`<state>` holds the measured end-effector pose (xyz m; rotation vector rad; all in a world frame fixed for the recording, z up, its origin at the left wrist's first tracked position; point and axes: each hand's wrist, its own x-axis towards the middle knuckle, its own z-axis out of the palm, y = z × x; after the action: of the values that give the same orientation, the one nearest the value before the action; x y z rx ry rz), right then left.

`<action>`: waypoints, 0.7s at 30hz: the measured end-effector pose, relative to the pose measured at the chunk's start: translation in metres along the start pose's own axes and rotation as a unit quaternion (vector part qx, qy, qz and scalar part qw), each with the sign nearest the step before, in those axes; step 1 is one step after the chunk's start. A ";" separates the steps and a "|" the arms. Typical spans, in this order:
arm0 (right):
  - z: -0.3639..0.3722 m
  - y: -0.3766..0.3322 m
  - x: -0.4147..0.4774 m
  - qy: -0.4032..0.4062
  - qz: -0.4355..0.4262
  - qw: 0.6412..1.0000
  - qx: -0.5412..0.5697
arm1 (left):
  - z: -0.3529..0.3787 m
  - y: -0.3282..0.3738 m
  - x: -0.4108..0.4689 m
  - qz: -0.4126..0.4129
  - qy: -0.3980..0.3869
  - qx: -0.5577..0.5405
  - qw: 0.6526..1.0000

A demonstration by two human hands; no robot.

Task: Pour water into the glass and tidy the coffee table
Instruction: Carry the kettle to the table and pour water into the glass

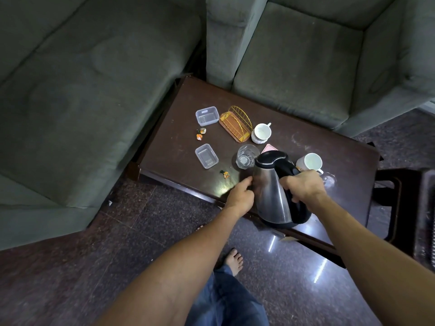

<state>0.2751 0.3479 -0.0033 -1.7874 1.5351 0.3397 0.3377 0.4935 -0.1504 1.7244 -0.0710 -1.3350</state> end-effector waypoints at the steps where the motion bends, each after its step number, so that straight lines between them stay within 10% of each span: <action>1: 0.000 0.000 -0.001 0.001 -0.001 1.000 0.001 | 0.001 -0.004 0.004 0.003 0.000 0.002 1.000; 21: -0.002 0.005 -0.005 0.000 -0.001 1.000 0.002 | -0.002 0.017 -0.025 0.028 -0.014 -0.017 0.999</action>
<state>0.2685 0.3502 -0.0006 -1.7860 1.5330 0.3345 0.3369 0.4978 -0.1206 1.6636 -0.1116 -1.3113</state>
